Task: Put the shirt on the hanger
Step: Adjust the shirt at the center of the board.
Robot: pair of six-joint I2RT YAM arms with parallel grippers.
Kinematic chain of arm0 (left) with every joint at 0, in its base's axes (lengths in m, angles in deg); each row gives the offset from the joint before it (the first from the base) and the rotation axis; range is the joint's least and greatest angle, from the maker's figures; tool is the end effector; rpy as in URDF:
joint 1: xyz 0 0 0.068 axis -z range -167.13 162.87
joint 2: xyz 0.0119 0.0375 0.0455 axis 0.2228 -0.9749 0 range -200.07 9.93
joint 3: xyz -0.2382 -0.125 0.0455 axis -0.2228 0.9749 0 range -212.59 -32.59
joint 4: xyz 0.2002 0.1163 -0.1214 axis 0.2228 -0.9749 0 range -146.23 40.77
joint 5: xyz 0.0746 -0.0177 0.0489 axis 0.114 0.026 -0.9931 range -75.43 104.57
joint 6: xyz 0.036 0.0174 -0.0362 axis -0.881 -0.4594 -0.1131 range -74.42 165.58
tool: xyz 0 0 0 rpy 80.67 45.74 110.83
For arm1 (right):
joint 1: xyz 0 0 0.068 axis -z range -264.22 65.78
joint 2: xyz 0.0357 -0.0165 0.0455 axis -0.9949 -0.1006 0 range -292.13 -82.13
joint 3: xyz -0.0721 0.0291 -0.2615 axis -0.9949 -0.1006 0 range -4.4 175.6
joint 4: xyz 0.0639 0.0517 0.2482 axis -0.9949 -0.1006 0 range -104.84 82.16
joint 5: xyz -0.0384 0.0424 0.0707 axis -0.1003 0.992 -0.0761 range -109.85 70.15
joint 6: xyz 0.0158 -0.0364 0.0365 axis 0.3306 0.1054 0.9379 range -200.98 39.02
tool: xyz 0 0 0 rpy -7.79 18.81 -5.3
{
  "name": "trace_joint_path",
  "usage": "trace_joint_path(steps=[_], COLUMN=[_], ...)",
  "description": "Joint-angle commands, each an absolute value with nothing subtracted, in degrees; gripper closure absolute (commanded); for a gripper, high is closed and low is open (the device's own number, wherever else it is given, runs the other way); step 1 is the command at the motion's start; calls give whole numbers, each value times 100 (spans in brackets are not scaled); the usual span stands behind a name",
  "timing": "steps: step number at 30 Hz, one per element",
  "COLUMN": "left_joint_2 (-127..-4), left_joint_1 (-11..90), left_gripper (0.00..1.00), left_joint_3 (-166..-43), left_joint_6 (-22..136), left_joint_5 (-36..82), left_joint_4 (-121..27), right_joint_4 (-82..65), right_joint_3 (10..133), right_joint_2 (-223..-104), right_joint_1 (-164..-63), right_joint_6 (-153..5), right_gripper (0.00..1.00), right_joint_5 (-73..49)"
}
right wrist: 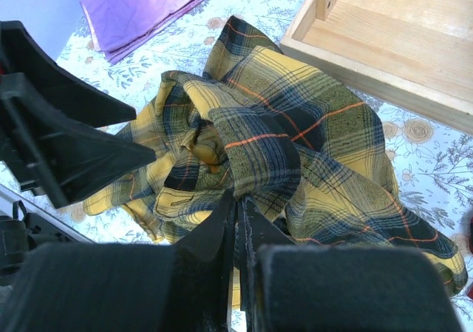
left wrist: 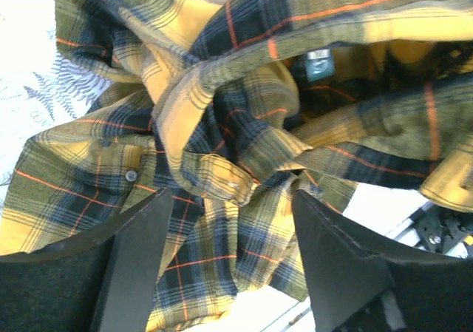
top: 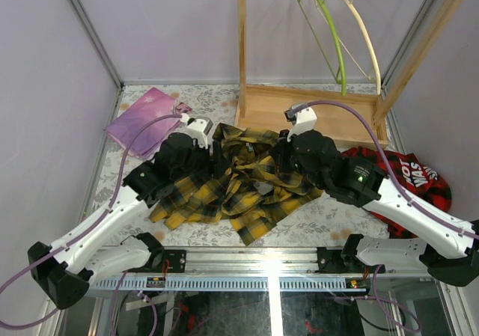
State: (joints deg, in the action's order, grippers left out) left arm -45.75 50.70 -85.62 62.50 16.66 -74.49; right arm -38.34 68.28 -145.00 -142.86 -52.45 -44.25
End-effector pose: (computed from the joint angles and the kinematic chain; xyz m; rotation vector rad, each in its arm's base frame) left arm 0.1694 -0.1332 0.3288 0.4069 2.0780 -0.6203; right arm 0.1327 0.1891 0.4117 -0.2222 1.9343 0.6161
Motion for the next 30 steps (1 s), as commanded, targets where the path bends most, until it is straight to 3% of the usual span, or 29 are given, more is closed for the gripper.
trace_joint_path(steps=[1,5,12,18,19,30], left_joint_2=[-4737,-4955,-5063,-5106,-5094,-5764], left_joint_1=[5240,5305,5308,5304,5304,5670], left_gripper=[41,53,59,96,100,100], left_joint_3=[-8433,-8382,-7989,-8106,-8319,-12669], left_joint_6=[6760,6932,7152,7410,7379,6902], left_joint_5=[832,217,401,270,211,450], left_joint_4=[-6899,-6870,-6189,-6119,-6256,-7929], right_joint_4=[-3563,-3570,-3414,-3093,-3168,-3930], right_joint_3=[6790,6761,6614,6368,6441,9023], right_joint_2=[-14290,-14239,-14111,-13795,-13795,-14623], right_joint_1=[-14250,-14250,-14252,-14252,-14254,-14251], right_joint_6=[-5163,-5165,-5161,-5444,-5512,-6971], right_gripper=[100,100,100,100,100,100], right_joint_5=[-4294,-4266,-4085,-4088,-4202,-5218])
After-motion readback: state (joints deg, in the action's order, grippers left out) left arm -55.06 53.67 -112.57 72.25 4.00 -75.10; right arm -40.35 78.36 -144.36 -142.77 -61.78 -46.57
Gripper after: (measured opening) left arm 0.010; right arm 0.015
